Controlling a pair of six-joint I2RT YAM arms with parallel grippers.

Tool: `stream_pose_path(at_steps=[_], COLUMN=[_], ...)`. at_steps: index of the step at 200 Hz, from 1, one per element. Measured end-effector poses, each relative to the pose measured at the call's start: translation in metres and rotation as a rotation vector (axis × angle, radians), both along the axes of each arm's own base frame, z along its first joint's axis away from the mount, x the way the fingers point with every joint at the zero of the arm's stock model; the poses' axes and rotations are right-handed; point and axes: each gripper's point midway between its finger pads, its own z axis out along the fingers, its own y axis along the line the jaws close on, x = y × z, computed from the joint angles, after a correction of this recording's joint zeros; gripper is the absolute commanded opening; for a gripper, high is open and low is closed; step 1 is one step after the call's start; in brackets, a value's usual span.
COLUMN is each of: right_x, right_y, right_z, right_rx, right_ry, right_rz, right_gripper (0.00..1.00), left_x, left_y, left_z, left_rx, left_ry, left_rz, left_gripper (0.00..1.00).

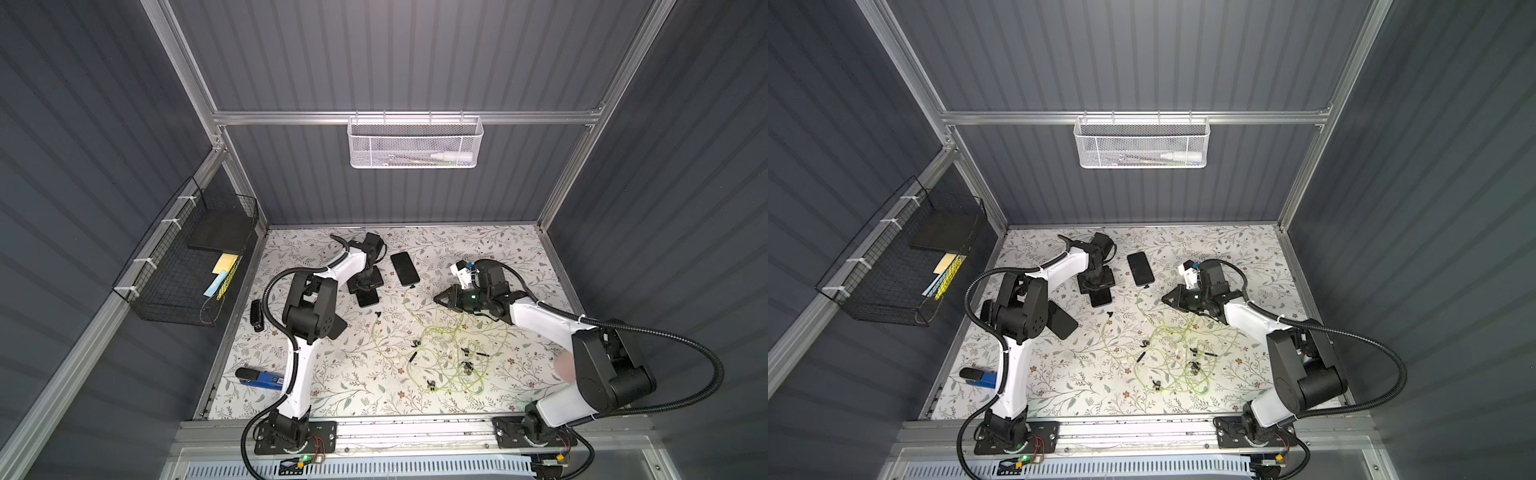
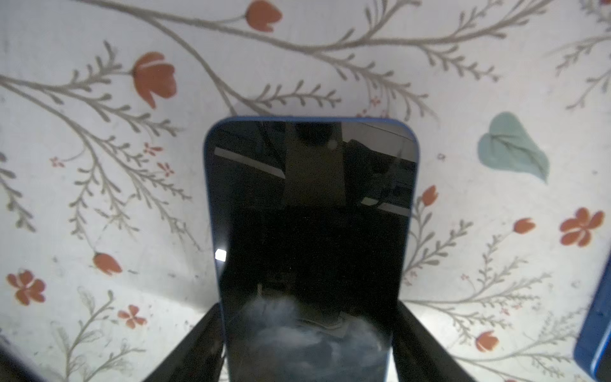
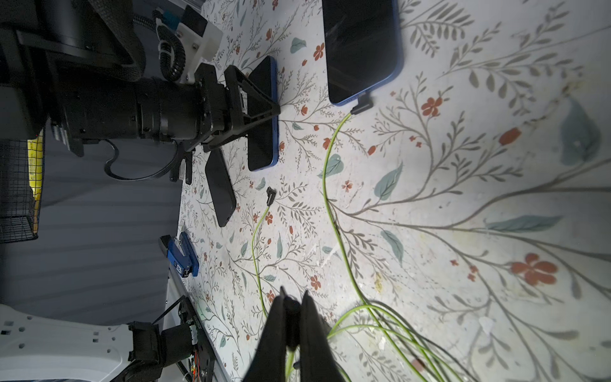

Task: Plug wired earphones into phones
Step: Pick up the phone at the center of the board.

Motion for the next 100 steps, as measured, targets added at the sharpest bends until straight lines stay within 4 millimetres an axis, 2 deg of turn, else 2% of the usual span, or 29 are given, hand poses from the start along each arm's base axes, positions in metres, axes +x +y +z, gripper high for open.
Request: stream_pose_path(at_steps=[34,60,81,100], right_x=[-0.001,-0.006,-0.01,-0.011], right_y=[-0.002,0.005,0.016,0.027], right_z=[0.001,0.002,0.005,0.013], right_rx=[-0.026,-0.043,-0.049,-0.035], right_ry=[-0.018,-0.044,-0.07,-0.112], right_rz=[0.0,0.029,0.064,0.091], right_gripper=[0.0,0.0,0.0,0.0], left_x=[-0.002,-0.009,-0.017,-0.02], left_y=[-0.005,-0.012,-0.024,-0.037], left_z=[0.004,0.013,0.035,0.07], left_rx=[-0.073,-0.181,-0.306,-0.434], left_ry=[-0.022,-0.021,-0.042,-0.092], left_rz=[0.031,0.077,0.114,0.136], left_gripper=[0.59,0.51,0.5,0.47])
